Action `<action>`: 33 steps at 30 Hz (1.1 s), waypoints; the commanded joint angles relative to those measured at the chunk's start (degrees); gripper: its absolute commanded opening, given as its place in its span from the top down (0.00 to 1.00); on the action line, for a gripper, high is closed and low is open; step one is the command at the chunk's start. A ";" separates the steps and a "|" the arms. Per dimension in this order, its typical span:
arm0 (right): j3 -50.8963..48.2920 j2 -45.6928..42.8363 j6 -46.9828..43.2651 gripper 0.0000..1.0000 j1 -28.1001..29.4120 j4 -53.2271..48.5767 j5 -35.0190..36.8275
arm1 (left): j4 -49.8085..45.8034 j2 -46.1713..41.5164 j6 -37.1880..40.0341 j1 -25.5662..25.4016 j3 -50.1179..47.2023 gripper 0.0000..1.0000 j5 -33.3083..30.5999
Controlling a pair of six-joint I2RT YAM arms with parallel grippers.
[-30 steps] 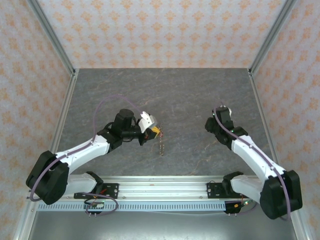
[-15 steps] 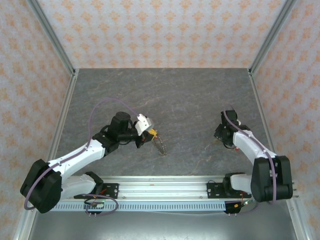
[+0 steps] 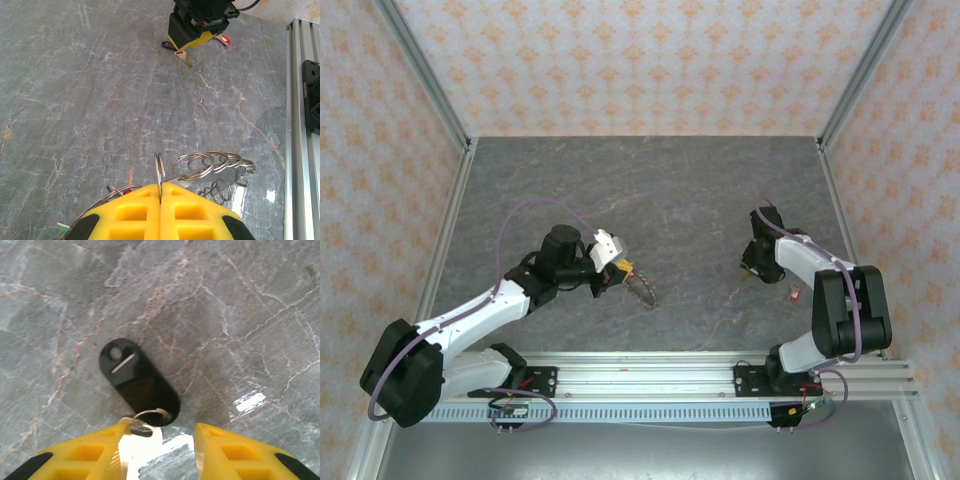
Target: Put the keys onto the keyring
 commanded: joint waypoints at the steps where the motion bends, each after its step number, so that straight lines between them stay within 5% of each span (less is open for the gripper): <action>1: 3.23 0.82 0.21 0.62 2.25 -5.72 5.61 | 1.92 -0.37 -0.04 -0.34 -0.14 1.00 1.46; 12: 7.78 7.50 0.01 0.66 3.88 -8.81 9.70 | 1.41 -0.24 0.08 -0.35 0.21 1.00 1.37; 15: 8.28 8.23 0.06 0.79 4.09 -9.63 10.73 | 1.13 -0.95 0.19 -0.35 0.03 1.00 1.11; 22: 8.25 6.58 0.26 0.82 4.51 -9.92 9.98 | 0.60 -1.18 0.37 -0.34 0.09 1.00 1.18; 27: 7.70 4.96 -0.14 0.97 4.62 -10.11 9.61 | 0.60 -1.19 0.32 -0.35 0.12 1.00 1.11; 33: 7.48 4.27 -0.56 0.94 4.57 -9.89 11.45 | 0.16 -1.07 0.36 -0.39 0.21 1.00 1.11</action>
